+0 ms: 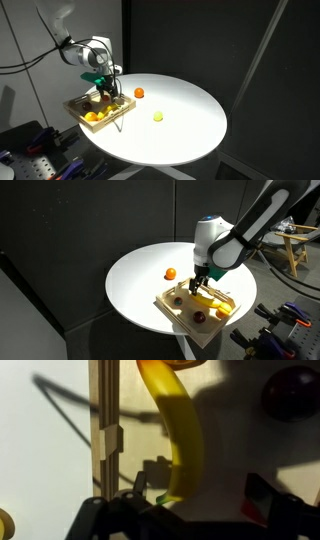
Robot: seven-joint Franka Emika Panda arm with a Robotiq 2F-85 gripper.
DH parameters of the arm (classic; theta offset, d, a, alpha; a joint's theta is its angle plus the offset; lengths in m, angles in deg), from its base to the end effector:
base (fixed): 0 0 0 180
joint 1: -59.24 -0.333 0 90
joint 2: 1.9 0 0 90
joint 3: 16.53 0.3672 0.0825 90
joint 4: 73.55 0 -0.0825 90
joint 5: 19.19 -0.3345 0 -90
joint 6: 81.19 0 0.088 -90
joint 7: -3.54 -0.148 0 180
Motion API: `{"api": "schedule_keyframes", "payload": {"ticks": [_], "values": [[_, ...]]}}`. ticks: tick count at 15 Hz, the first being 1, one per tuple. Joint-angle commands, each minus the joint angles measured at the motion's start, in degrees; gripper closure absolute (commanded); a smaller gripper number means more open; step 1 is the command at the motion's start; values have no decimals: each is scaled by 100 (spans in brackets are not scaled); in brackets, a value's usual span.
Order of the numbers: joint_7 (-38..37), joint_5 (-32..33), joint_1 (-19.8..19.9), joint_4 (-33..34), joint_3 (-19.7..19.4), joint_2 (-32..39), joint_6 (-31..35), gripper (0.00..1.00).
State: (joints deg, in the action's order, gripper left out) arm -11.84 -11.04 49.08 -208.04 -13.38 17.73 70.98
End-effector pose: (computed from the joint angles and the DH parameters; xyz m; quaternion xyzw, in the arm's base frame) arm 0.4903 0.1175 0.2355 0.9986 0.0439 -0.0100 0.0262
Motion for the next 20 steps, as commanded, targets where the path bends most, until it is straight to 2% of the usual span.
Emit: {"api": "schedule_keyframes", "payload": {"ticks": [1,20], "values": [[132,-166,23,5,-1,85,122,0],[160,-147,1,67,-81,412,393,0]]}}
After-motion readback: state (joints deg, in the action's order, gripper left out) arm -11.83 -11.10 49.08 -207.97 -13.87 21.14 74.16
